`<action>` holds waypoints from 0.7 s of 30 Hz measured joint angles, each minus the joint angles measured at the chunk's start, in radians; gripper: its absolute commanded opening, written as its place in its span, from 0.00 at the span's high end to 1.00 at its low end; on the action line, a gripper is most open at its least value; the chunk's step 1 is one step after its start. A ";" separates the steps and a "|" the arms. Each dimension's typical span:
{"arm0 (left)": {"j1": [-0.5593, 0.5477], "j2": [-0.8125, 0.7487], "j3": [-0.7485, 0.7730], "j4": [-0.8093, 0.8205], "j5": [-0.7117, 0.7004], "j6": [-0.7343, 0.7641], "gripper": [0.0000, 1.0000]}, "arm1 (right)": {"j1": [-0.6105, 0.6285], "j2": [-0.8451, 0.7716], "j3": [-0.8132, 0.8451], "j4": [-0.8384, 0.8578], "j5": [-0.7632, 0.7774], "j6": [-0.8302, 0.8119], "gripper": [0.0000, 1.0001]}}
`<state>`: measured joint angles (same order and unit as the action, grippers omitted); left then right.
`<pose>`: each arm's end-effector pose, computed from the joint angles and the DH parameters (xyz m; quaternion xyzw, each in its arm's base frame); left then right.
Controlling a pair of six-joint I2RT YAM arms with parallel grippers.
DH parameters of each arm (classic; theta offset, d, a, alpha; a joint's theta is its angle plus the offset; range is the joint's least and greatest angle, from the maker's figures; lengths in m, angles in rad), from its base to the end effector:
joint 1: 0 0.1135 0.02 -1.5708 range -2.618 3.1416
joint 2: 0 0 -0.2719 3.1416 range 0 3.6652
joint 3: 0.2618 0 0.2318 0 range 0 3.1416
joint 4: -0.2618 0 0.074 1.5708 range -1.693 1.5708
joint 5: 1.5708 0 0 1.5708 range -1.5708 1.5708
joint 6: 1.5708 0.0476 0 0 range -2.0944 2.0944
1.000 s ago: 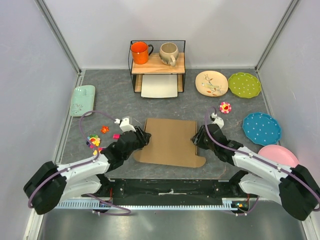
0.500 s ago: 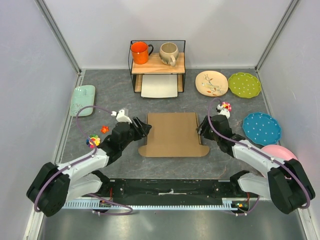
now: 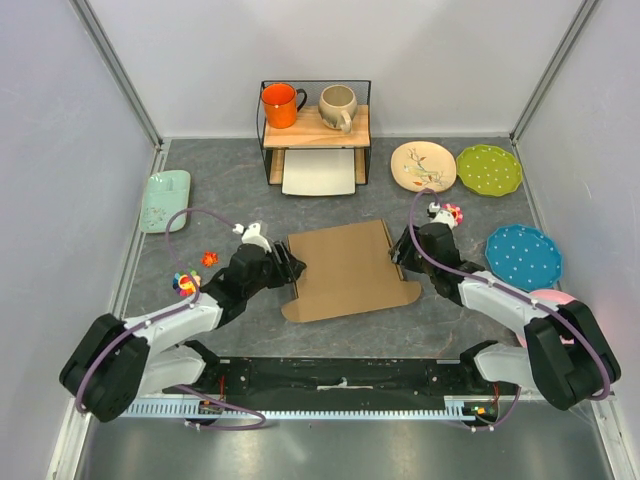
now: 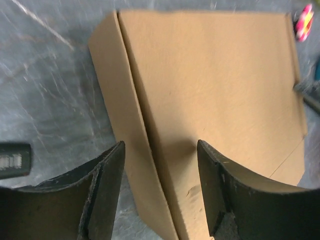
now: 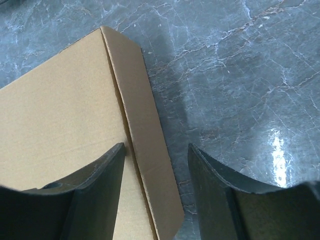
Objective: Fold the paper box
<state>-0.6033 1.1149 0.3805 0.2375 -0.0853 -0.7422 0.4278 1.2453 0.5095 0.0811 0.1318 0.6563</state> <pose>0.1780 -0.1178 0.1942 -0.0813 0.8549 -0.2898 0.4225 0.2168 0.0920 0.1915 0.1310 0.8858 0.1770 0.4085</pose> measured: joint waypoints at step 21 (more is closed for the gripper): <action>0.006 0.252 0.004 0.283 -0.008 -0.056 0.85 | -0.016 -0.046 -0.100 0.148 -0.041 0.054 0.47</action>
<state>-0.5976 1.3666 0.3847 0.5201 -0.0933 -0.7982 0.4122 1.1995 0.4091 0.2287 0.0910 0.7101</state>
